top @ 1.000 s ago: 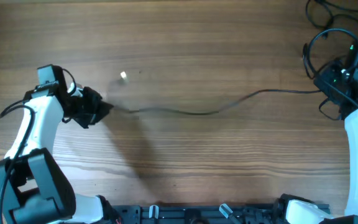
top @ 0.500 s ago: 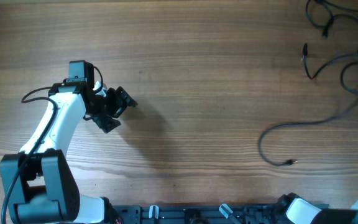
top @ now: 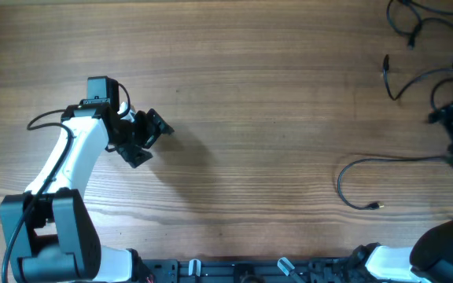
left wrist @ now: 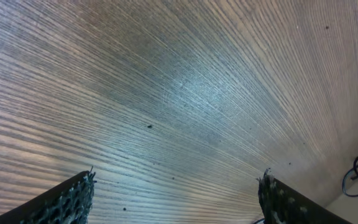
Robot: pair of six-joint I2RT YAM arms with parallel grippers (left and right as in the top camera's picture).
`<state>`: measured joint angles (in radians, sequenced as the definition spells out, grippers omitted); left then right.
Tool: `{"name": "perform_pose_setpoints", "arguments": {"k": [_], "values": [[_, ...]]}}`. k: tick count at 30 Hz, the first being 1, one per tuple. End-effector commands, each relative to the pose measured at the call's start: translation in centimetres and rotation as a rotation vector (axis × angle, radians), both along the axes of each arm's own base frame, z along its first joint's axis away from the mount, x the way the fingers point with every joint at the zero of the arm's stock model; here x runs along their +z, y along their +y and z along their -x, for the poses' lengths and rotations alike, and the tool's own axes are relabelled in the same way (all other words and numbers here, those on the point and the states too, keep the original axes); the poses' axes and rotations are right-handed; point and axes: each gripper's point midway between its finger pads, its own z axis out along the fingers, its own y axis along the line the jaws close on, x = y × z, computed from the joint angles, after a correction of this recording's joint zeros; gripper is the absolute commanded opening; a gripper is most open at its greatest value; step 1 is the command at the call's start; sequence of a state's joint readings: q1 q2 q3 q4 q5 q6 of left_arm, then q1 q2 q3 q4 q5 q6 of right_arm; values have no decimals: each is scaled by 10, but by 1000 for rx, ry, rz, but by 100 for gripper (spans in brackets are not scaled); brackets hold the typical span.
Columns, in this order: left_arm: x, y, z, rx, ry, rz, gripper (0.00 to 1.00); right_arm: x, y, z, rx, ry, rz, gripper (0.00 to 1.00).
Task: Untangle cables
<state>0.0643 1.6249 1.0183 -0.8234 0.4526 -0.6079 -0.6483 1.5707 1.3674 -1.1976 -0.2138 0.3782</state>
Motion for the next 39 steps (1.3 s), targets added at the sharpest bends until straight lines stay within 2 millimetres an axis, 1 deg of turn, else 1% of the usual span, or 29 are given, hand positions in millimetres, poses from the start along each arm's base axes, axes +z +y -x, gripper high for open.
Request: {"name": "perform_pose_setpoints", "arguments": {"k": [1,2,4,5,7,9,11,13,15,18,19,20,21,24,25,27,28,30,31,32,33,35,37,39], "values": [[2,0,-1,-7,-16,-10,87,-25,60,-3,224,5,-143,100],[2,0,-1,-7,-15,-10,87,-36,62,2,237,49,-116,100],[2,0,0,-7,-15,-10,87,-59,66,12,189,127,-83,100],[2,0,0,-7,-15,-10,87,-75,72,13,192,130,-84,99],[2,0,-1,-7,-17,-10,88,-99,77,11,176,106,-78,99],[2,0,-3,-7,-24,-11,88,-116,82,8,136,82,-74,96],[2,0,-3,-7,-28,-11,88,-125,87,5,117,66,-71,96],[2,0,-3,-7,-28,-11,89,-127,92,0,99,50,-69,96],[2,0,-4,-7,-31,-11,89,-126,98,-11,117,19,-55,92],[2,1,-4,-7,-31,-11,89,-130,105,-14,114,34,-40,87],[2,1,-4,-7,-31,-11,89,-132,106,-14,118,42,-42,79],[2,1,-4,-7,-31,-11,89,-135,106,-13,117,49,-44,68],[2,0,-4,-7,-31,-11,90,-140,105,-12,116,63,-38,63],[2,1,-4,-7,-31,-11,90,-161,104,-7,113,124,-50,61],[2,1,-4,-7,-31,-11,90,-165,104,-10,121,122,-52,54],[2,1,-4,-7,-31,-11,91,-161,103,-19,126,86,-45,35],[2,1,-4,-7,-31,-11,91,-156,100,-28,127,63,-37,19],[2,1,-4,-7,-31,-11,91,-143,96,-44,166,19,-17,7],[2,1,-4,-7,-31,-11,91,-129,92,-58,209,-17,5,4],[2,0,-4,-7,-31,-11,90,-117,88,-69,233,-44,23,4],[2,1,-4,-7,-31,-11,91,-98,83,-86,269,-87,52,4],[2,1,-4,-7,-31,-11,91,-75,76,-100,278,-114,88,4],[2,0,-4,-7,-31,-11,91,-72,75,-101,275,-112,91,4],[2,0,-4,-7,-31,-11,91,-75,69,-94,247,-72,117,5]]}}
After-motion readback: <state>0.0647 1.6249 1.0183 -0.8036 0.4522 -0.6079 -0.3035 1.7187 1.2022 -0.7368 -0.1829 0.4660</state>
